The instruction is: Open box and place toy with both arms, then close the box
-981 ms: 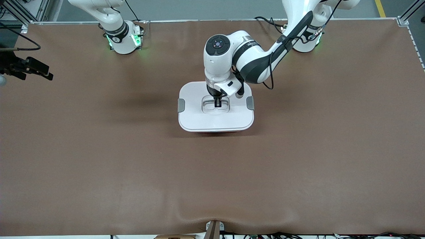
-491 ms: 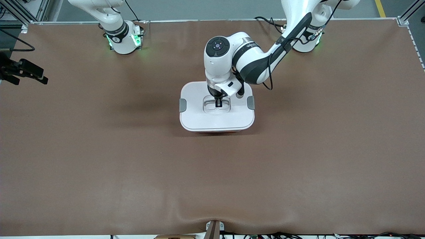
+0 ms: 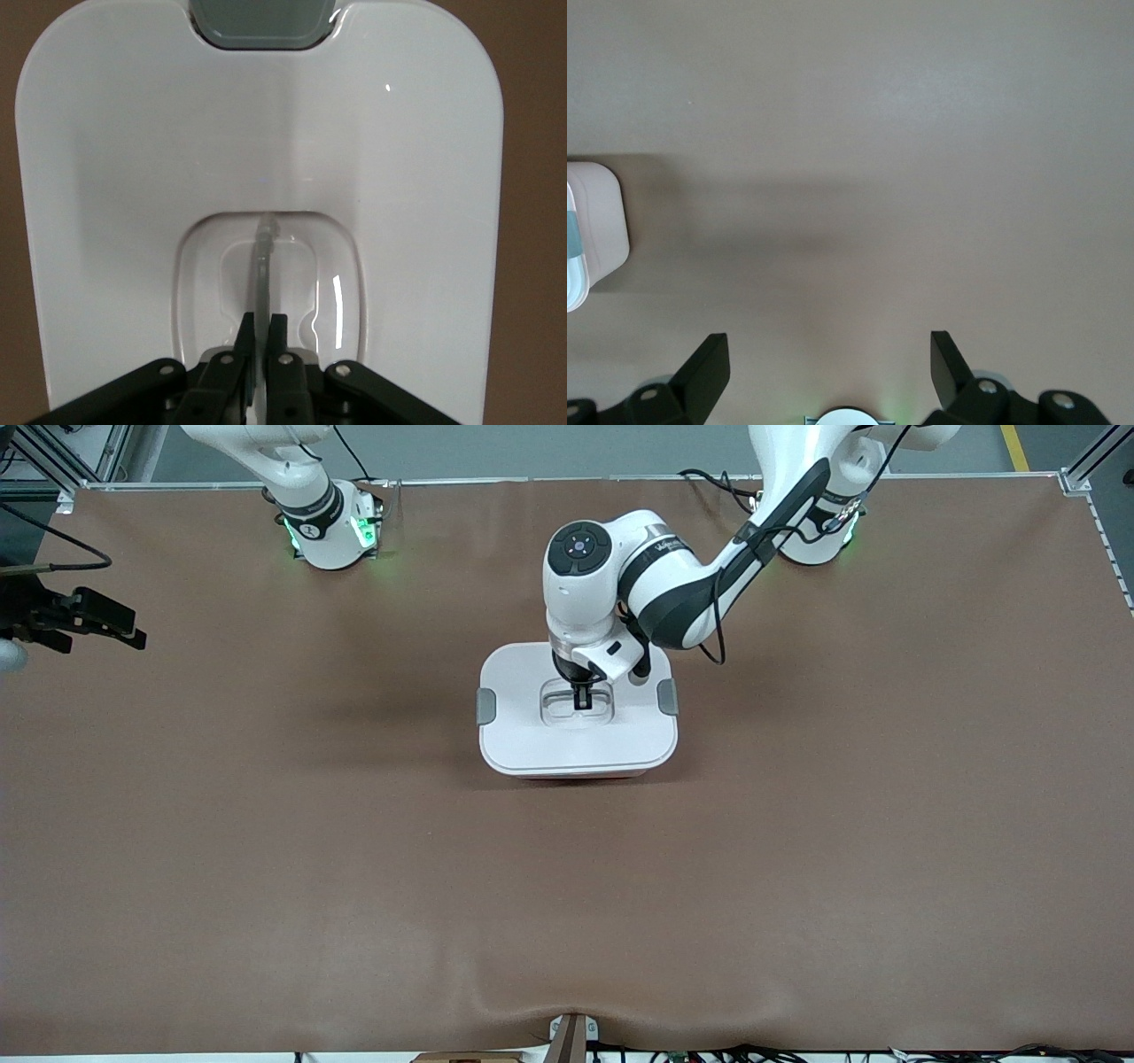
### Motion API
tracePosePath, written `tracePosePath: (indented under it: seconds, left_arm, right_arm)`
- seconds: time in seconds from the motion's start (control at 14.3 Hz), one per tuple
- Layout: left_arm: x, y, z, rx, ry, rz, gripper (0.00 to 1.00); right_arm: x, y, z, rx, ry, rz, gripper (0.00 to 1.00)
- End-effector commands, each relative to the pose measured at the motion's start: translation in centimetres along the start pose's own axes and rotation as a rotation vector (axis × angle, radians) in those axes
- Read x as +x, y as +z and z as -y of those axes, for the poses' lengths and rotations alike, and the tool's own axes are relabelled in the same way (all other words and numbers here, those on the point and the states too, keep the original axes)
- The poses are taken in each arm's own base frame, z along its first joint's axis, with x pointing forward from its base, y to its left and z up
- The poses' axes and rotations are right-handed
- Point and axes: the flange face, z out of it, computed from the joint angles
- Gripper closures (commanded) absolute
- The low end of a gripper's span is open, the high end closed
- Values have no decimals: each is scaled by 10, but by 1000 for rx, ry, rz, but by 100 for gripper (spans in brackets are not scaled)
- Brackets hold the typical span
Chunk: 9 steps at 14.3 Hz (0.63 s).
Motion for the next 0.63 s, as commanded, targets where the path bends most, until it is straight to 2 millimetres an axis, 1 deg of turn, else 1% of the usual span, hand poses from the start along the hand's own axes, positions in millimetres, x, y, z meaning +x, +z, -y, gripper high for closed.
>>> tracePosePath:
  seconds: [0.0, 0.14, 0.21, 0.28, 0.42, 0.56]
  left_arm:
    - [-1, 2, 6, -30, -2, -8, 100]
    - [-2, 2, 7, -30, 0, -6, 100]
    - [-2, 3, 7, -29, 0, -7, 100]
    - [-4, 6, 15, -25, 13, -15, 100]
    - [-1, 11, 19, -22, 17, -30, 100]
    - [-2, 17, 19, -46, 21, -39, 100]
  right_arm:
    - [7, 7, 11, 20, -23, 44, 0]
    - [7, 4, 11, 20, -22, 40, 0]
    - [7, -1, 9, 18, -18, 26, 0]
    - [7, -7, 5, 20, -13, 10, 0]
    - [7, -8, 6, 46, -12, 6, 0]
    - [7, -8, 7, 51, -14, 5, 0]
